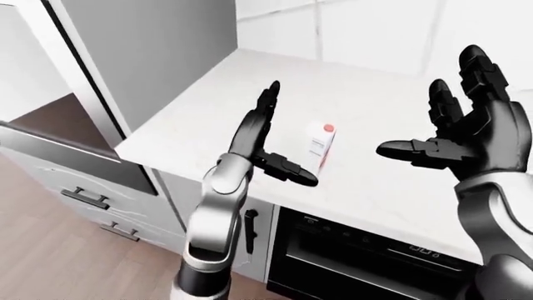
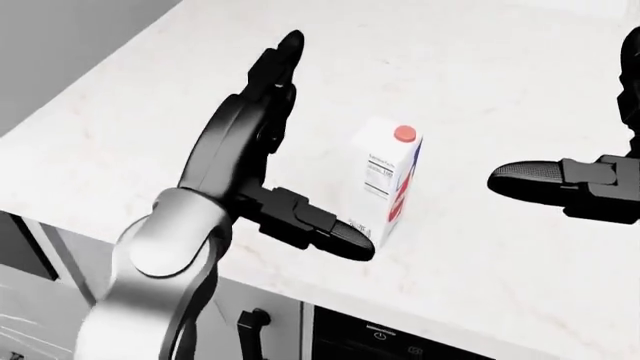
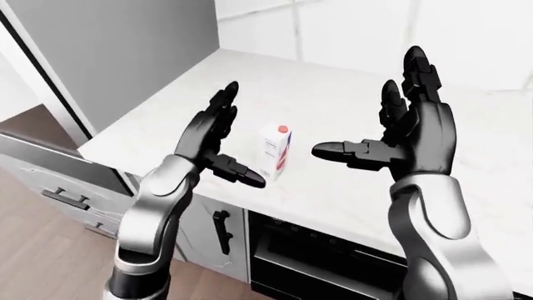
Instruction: Move the drinks to the dining counter.
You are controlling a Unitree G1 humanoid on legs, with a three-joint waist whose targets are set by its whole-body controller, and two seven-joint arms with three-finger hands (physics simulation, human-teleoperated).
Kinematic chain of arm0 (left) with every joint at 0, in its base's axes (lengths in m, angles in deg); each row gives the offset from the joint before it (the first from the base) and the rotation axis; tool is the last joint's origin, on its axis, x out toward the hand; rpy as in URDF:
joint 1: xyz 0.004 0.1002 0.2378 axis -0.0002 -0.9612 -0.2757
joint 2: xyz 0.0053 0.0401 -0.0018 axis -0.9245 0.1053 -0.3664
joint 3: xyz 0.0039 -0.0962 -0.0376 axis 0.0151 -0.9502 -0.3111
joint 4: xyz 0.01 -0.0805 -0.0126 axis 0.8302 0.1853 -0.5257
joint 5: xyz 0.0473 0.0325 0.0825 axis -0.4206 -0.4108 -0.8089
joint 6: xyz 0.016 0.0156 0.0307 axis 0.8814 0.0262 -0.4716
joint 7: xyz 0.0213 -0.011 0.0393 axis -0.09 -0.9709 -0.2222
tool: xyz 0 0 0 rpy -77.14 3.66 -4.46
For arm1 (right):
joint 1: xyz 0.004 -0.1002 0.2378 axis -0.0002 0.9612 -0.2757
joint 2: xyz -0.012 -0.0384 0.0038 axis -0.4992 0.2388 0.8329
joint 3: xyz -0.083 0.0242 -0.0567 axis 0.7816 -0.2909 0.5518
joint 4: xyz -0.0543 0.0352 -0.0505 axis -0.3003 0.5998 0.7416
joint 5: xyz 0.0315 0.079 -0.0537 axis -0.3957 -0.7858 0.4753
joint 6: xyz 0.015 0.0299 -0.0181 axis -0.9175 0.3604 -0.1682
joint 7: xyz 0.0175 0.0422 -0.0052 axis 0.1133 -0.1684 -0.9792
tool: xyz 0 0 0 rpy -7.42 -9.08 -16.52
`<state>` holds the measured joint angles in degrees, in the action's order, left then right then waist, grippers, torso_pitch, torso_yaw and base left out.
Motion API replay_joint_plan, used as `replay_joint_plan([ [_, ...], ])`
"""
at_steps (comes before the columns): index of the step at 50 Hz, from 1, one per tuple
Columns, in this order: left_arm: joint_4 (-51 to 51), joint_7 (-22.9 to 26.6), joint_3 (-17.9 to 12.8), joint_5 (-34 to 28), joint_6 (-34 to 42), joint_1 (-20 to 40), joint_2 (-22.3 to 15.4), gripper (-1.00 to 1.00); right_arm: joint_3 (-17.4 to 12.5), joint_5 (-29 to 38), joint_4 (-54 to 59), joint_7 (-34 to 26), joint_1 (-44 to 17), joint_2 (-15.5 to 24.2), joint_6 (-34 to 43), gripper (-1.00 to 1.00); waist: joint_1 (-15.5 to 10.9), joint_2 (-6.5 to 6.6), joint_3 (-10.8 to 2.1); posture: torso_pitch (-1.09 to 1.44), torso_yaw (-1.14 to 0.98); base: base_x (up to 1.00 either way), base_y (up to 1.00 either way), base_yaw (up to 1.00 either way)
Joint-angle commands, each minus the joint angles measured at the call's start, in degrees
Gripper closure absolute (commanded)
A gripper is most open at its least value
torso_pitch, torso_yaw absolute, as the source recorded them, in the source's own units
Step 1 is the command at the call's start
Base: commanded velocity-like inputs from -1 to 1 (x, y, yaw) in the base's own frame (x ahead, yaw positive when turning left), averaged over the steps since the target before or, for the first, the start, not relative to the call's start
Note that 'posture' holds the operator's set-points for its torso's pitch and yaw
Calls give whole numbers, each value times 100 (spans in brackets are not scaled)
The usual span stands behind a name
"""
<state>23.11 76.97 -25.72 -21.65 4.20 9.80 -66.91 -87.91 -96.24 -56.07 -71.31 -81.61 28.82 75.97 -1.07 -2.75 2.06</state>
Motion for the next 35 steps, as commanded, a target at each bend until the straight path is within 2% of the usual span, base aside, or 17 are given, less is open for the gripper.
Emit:
replay_joint_plan([
  [1, -43, 22, 18, -97, -361, 148, 67, -100, -43, 36, -119, -6, -111, 54, -203, -100, -3, -25, -118, 0, 0, 0, 0, 0],
  [8, 54, 85, 52, -221, -397, 183, 203, -100, -33, 30, -152, 12, -93, 11, -186, -100, -7, -47, -124, 0, 0, 0, 0, 0],
  [15, 591, 19, -16, -194, -670, 386, 284, -100, 38, 97, -94, -8, -70, -31, -274, -100, -16, -55, -134, 0, 0, 0, 0, 0],
  [27, 1117, -80, 41, -239, -968, 507, 401, -100, -21, 61, -102, -16, -46, -35, -281, -100, -2, -58, -157, 0, 0, 0, 0, 0],
  [35, 1706, -183, -39, -226, -1307, 682, 418, -100, -66, 6, -108, -4, -13, -15, -295, -100, 2, -61, -180, 0, 0, 0, 0, 0],
])
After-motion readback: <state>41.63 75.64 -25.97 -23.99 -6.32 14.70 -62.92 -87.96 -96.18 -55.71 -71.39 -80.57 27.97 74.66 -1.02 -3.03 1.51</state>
